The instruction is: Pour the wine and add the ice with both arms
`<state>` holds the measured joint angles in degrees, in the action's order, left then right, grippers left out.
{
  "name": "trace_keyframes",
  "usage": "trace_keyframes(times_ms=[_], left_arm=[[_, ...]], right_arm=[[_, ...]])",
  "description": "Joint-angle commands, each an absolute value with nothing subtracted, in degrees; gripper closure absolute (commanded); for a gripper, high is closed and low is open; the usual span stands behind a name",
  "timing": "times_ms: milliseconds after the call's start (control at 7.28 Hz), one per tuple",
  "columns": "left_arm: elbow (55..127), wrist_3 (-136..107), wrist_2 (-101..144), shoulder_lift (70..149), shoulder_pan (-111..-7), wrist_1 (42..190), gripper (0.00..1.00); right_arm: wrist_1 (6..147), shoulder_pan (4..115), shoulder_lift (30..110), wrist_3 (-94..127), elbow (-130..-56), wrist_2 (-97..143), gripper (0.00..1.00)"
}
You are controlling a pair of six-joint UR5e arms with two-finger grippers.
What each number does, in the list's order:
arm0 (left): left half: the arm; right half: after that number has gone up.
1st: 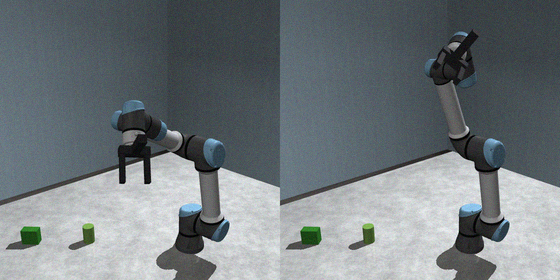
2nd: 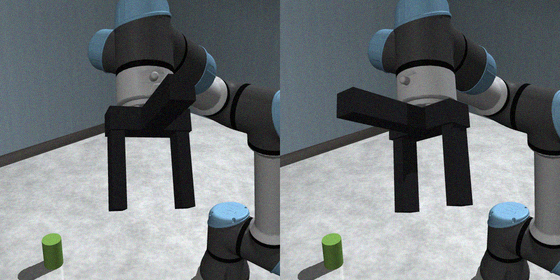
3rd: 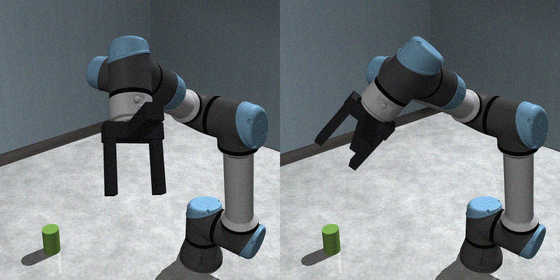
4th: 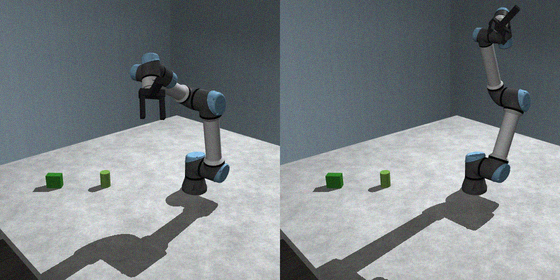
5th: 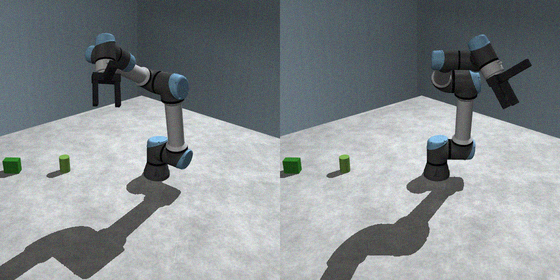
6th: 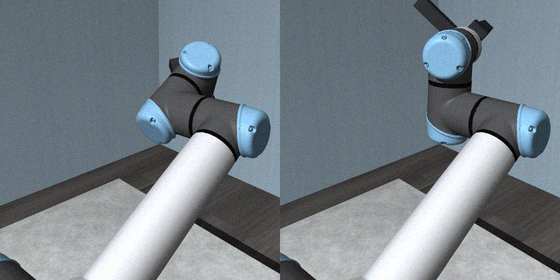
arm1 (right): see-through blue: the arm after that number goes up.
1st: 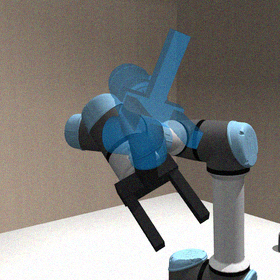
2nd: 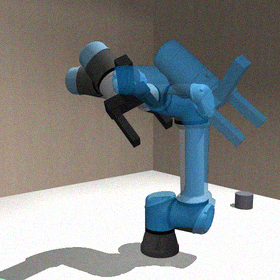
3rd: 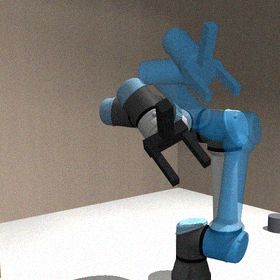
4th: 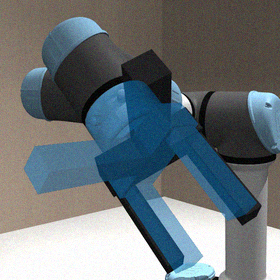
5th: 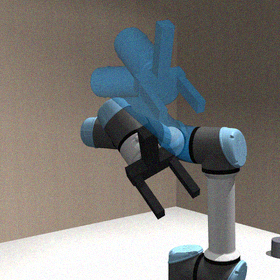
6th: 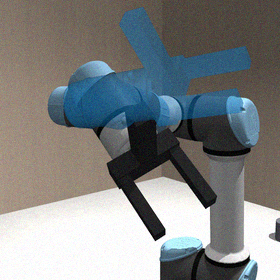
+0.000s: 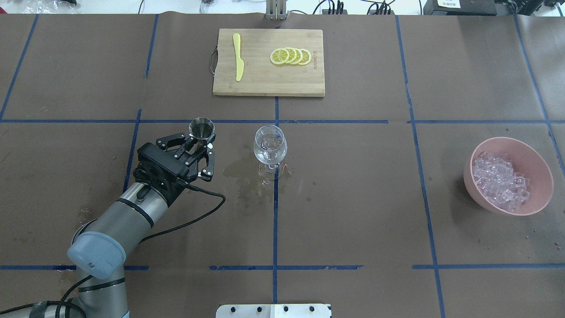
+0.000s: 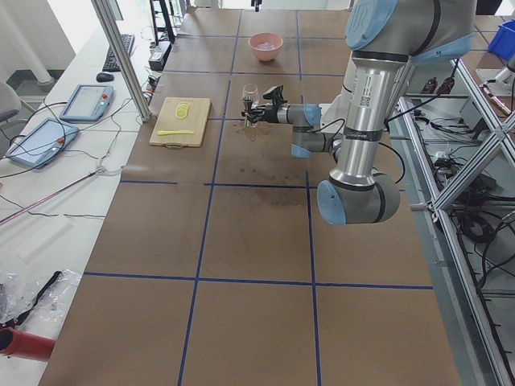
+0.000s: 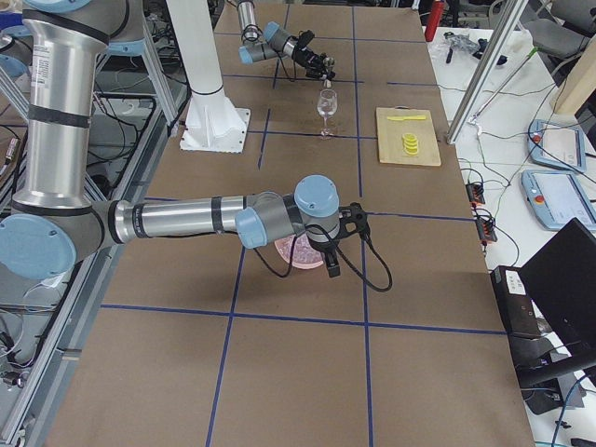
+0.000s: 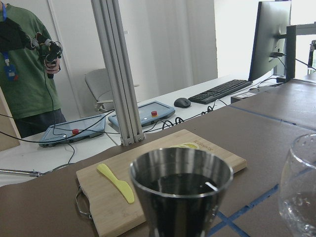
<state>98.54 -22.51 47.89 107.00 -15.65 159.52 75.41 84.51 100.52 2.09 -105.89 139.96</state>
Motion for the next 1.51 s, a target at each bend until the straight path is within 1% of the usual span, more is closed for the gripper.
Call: trace_keyframes(times_ms=[0,549,687,824,1099,1373], left_arm=[[99.3,-15.8,48.2,109.1,-15.5,152.1,1.0],[99.4,-14.7,48.3,113.0,-14.9,148.0,1.0],[99.5,-14.7,48.3,115.8,-14.9,140.4,1.0],[100.9,-14.0,49.8,116.0,-14.9,137.2,1.0],[103.3,-3.5,52.6,115.3,-15.4,137.2,1.0],[103.8,7.3,52.6,115.6,-15.5,137.2,1.0]], right_arm=[[75.4,86.2,103.8,2.5,-108.3,140.2,0.0],[75.4,87.3,104.8,6.6,-109.3,140.3,0.0],[75.4,87.3,105.0,6.6,-109.6,140.3,0.0],[75.4,87.3,105.1,6.6,-109.6,140.3,0.0],[75.4,87.4,105.1,6.6,-109.7,140.3,0.0],[75.4,87.4,105.1,6.6,-109.6,140.3,0.0]])
